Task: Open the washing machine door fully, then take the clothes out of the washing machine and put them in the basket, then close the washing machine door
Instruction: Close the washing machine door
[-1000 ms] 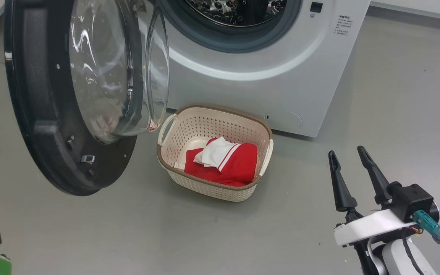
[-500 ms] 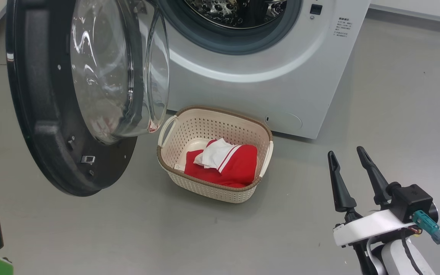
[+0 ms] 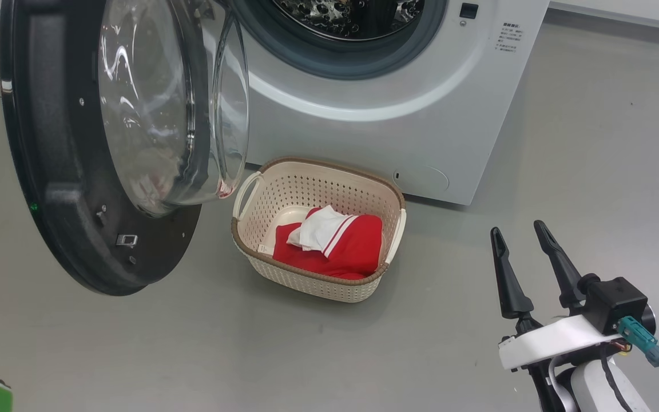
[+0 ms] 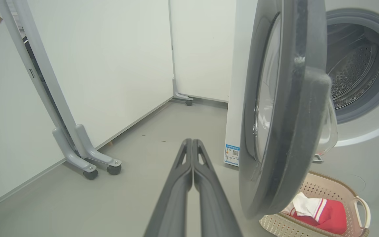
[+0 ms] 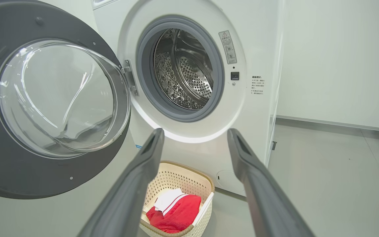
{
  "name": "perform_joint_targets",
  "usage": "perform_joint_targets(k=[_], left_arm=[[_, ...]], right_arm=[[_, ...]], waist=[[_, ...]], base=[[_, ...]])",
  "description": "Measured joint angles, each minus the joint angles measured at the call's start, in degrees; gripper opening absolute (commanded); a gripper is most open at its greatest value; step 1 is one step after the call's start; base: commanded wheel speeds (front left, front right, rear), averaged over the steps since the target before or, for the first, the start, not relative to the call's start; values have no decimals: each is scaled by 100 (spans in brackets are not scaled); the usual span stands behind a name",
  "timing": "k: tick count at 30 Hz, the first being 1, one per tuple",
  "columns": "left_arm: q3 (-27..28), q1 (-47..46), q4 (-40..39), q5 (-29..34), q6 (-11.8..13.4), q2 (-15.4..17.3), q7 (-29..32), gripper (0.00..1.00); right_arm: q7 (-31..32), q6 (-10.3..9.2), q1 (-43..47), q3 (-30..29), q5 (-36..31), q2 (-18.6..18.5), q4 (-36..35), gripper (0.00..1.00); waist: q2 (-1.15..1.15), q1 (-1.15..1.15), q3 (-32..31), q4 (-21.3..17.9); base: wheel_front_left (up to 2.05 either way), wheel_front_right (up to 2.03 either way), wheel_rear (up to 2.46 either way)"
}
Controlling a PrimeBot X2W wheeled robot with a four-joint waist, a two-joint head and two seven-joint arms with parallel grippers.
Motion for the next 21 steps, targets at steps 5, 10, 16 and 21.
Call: perform_joint_targets(k=[5,10,16,21], left_arm=[[71,-291,153,-809,0,-129,437,0],[312,-570,244,-1786,0,-416,929,0],[829,-1163,293,-3419,10,-840,1757,0],[915,-1461,244,-4426,318,-1202,2526,0]], right_arm=[[0,1,0,13,-8,4,14,100],[0,1,1,29,-8,9,21,100],[0,16,0,133,-19,24,24,100],[0,18,-1,172,-44,32,55,100]], waist=[[0,0,-14,-32],[0,0,-28,-63],[0,0,14,-123],[0,0,48,-211]], base=[[0,0,0],[0,0,0],[0,0,0],[0,0,0]])
